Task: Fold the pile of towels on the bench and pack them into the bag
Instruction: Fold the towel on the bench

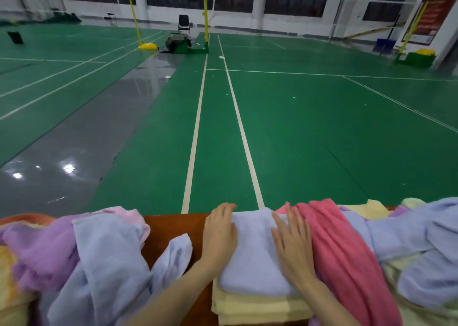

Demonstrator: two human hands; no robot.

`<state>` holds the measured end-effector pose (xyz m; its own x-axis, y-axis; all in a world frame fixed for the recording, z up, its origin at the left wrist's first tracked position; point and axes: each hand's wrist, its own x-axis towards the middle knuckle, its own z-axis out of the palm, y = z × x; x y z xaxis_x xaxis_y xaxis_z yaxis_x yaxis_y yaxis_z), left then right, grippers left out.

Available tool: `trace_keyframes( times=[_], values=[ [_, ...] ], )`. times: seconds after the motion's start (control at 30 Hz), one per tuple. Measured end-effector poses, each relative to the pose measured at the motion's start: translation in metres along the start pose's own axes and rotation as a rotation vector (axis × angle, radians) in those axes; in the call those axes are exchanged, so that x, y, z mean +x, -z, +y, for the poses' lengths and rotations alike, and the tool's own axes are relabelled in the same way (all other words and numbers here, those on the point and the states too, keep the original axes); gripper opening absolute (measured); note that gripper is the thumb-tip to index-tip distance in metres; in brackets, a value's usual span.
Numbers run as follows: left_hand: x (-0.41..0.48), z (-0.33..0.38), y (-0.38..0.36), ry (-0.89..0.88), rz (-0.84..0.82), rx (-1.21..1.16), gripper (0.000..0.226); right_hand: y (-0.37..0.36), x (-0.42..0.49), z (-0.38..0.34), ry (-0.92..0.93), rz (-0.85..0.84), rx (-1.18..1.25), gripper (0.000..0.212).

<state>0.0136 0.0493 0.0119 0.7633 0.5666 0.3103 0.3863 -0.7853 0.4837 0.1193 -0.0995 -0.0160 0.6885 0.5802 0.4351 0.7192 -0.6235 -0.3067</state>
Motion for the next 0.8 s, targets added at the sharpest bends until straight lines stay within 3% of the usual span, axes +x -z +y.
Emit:
trace_keyframes(
  times=[0.07,0.1,0.17,0.23,0.43,0.63,0.8],
  values=[
    [-0.013,0.010,-0.005,-0.224,-0.036,0.073,0.037,-0.001,-0.006,-0.001,0.079,-0.059,-0.025,0.047],
    [-0.022,0.012,-0.009,-0.256,-0.094,0.133,0.037,-0.003,-0.009,0.000,0.089,-0.087,-0.045,0.048],
    [-0.038,0.012,-0.018,-0.216,-0.282,0.212,0.051,-0.010,-0.017,0.002,0.064,-0.161,-0.093,0.056],
    [-0.050,0.008,-0.025,-0.169,-0.365,0.279,0.062,-0.015,-0.021,0.006,0.030,-0.187,-0.115,0.061],
    [-0.057,0.010,-0.029,-0.095,-0.416,0.284,0.060,-0.014,-0.026,0.005,0.020,-0.200,-0.181,0.059],
    [-0.061,0.009,-0.026,-0.044,-0.347,0.264,0.050,-0.014,-0.028,0.003,-0.004,-0.221,-0.157,0.075],
    [-0.062,0.013,-0.029,-0.053,-0.368,0.183,0.098,-0.011,-0.023,-0.004,-0.029,-0.211,-0.140,0.082]
  ],
)
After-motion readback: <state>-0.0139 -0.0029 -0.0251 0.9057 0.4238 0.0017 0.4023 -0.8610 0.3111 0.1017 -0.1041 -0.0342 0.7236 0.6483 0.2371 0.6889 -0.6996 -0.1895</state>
